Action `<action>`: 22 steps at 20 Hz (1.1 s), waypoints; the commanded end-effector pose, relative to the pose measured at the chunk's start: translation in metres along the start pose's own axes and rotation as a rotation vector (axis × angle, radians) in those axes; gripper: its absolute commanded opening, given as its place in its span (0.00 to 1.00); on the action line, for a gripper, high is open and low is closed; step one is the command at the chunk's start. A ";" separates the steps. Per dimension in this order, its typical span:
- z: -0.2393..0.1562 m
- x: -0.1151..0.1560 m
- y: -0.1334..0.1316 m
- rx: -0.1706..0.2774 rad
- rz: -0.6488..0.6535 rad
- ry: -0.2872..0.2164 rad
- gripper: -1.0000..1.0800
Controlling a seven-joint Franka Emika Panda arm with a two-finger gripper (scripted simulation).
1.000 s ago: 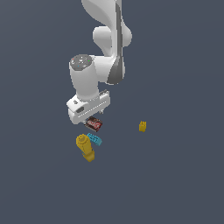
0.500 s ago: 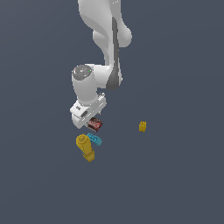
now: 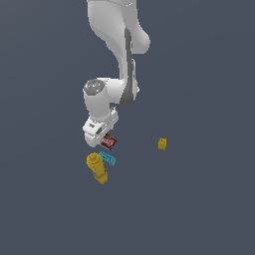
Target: Pick up a designated object from a clutter of objects.
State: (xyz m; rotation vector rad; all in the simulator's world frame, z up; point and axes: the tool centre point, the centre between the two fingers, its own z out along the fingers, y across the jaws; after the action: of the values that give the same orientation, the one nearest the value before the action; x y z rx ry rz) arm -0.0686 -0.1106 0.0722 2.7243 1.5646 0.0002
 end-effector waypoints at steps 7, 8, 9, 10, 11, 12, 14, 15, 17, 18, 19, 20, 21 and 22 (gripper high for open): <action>0.006 -0.003 -0.003 0.000 -0.032 0.000 0.96; 0.006 -0.003 -0.003 0.000 -0.032 0.000 0.96; 0.007 -0.003 -0.003 0.000 -0.032 0.000 0.96; 0.008 -0.003 -0.003 0.000 -0.032 0.000 0.96; 0.010 -0.003 -0.003 0.000 -0.032 0.000 0.96; 0.013 -0.003 -0.003 0.000 -0.032 0.000 0.96; 0.019 -0.003 -0.003 0.000 -0.032 0.000 0.96; 0.023 -0.003 -0.003 0.000 -0.033 0.000 0.96; 0.032 -0.003 -0.004 0.000 -0.034 0.000 0.96; 0.037 -0.003 -0.004 0.000 -0.034 0.000 0.96; 0.041 -0.003 -0.004 0.000 -0.034 0.000 0.96; 0.045 -0.003 -0.004 0.000 -0.034 0.000 0.96; 0.048 -0.004 -0.004 0.000 -0.034 0.000 0.96; 0.051 -0.003 -0.004 0.000 -0.035 0.000 0.96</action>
State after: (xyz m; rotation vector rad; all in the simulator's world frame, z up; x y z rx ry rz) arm -0.0738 -0.1116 0.0266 2.6976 1.6115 -0.0010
